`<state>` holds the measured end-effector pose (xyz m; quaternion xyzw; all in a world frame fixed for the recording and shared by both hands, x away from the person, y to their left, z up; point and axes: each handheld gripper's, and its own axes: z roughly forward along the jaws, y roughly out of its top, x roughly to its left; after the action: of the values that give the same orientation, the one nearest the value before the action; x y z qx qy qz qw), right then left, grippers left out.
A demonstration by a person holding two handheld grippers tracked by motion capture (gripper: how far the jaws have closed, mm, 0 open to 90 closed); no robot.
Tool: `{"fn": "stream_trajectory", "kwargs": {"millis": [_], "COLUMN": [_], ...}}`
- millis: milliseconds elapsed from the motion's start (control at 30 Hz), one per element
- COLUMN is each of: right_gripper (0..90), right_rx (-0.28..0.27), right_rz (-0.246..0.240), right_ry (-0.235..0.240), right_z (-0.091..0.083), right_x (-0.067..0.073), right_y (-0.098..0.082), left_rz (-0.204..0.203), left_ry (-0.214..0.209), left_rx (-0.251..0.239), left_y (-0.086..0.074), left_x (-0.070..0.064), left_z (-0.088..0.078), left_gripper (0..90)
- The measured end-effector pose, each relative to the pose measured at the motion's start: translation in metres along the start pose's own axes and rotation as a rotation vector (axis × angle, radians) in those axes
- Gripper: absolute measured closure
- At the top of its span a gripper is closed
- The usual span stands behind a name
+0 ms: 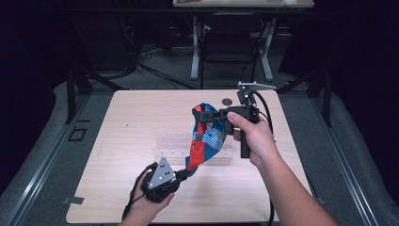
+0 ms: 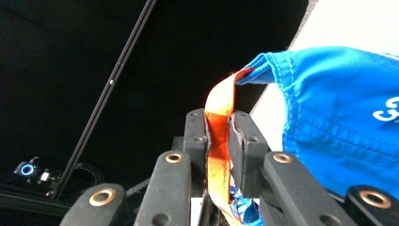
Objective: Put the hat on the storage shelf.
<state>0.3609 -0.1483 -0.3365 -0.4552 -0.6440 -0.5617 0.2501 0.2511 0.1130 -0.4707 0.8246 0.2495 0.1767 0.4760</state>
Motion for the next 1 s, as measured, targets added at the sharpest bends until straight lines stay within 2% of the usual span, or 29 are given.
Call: {"fn": "stream_trajectory", "kwargs": {"millis": [67, 200, 300, 600, 800, 1000], "right_gripper": [78.1, 78.2, 78.1, 78.1, 78.1, 78.1], "right_rx": [-0.005, -0.004, -0.007, -0.012, -0.008, -0.012], "right_rz": [-0.004, -0.005, 0.001, 0.015, 0.027, 0.039], "right_ry": [0.001, 0.0, 0.002, -0.013, -0.03, -0.035], "right_z": [-0.001, -0.002, -0.002, 0.0, 0.001, 0.002], "right_x": [0.001, 0.0, 0.0, -0.009, -0.018, -0.023], "right_y": [0.001, 0.001, 0.001, 0.002, 0.002, 0.002], "left_rz": [0.002, -0.015, -0.023, -0.031, -0.054, -0.055], "left_ry": [0.023, 0.019, 0.033, 0.053, 0.053, 0.068], "left_rx": [0.003, -0.024, -0.037, -0.044, -0.048, -0.05], "left_y": [0.002, 0.005, 0.007, 0.011, 0.007, 0.006], "left_x": [0.005, 0.016, 0.02, 0.032, 0.039, 0.04], "left_z": [0.0, -0.001, 0.001, 0.011, 0.016, 0.02], "left_gripper": [88.6, 88.7, 88.7, 88.7, 88.7, 88.7]}}
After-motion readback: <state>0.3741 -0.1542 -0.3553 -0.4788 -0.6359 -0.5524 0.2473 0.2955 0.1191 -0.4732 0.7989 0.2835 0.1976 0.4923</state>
